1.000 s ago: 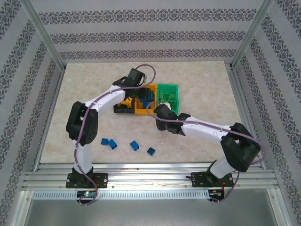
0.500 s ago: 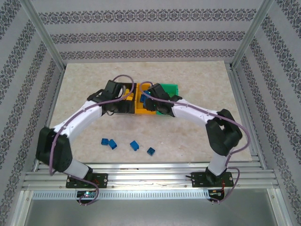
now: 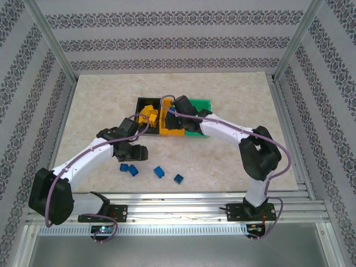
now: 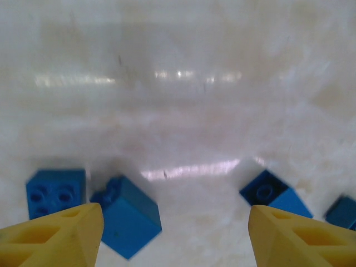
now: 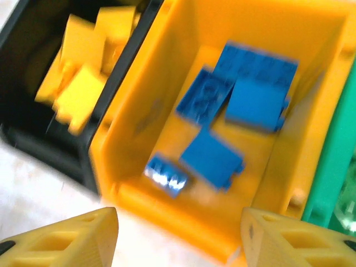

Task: Sort the legos into containers by color
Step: Pick up the lego from the bottom-center of the table, then pick up the lego from the middle-left of the table.

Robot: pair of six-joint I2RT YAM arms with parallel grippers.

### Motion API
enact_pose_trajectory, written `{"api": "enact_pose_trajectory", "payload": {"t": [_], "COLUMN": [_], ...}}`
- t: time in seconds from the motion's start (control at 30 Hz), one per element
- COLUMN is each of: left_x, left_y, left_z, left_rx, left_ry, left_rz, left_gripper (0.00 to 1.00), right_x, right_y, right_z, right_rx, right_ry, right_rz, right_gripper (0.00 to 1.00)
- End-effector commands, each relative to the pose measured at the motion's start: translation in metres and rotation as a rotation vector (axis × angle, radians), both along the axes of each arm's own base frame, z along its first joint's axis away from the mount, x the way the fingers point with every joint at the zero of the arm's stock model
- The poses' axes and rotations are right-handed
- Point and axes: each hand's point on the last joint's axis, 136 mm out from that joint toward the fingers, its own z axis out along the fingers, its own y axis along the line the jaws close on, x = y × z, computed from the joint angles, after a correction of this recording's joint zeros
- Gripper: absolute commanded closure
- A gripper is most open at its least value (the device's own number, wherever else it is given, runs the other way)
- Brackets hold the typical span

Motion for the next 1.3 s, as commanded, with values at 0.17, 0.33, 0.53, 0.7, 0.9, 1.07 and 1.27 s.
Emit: {"api": "enact_pose_trajectory", "payload": {"t": [0.17,0.33,0.53,0.7,0.9,1.07,1.27], "left_x": [-0.051,-0.037,-0.035,-0.039,-0.028,-0.022,-0.019], "left_y": [0.001,0.005,0.017,0.02,0.011,0.008,0.014], "left_z": [-0.024,-0.027,-0.023,-0.033,-0.037,-0.049,-0.058], "left_rx": [-0.031,-0.086,-0.11,-0.112,-0.142,-0.108,-0.034], "left_ry": [0.134,0.014,-0.056,-0.022,-0.026,0.01,0.04], "left_rz": [0.122,0.223,0.279,0.284,0.277,0.255,0.223], "left_gripper": [0.31,0.31,0.33,0.33,0.33,0.32,0.36], "right_x": [-0.127,-0.174,-0.192,-0.187,-0.176,-0.149,-0.109], "right_y": [0.029,0.055,0.073,0.073,0.064,0.044,0.021], "right_z": [-0.03,-0.063,-0.082,-0.099,-0.089,-0.058,-0.019], "right_rx": [-0.042,-0.057,-0.119,-0.171,-0.14,-0.059,0.007], "right_ry": [0.099,0.156,0.156,0.166,0.139,0.093,0.029], "right_rz": [0.281,0.368,0.404,0.386,0.34,0.269,0.195], "right_gripper": [0.39,0.39,0.37,0.46,0.71,0.72,0.71]}}
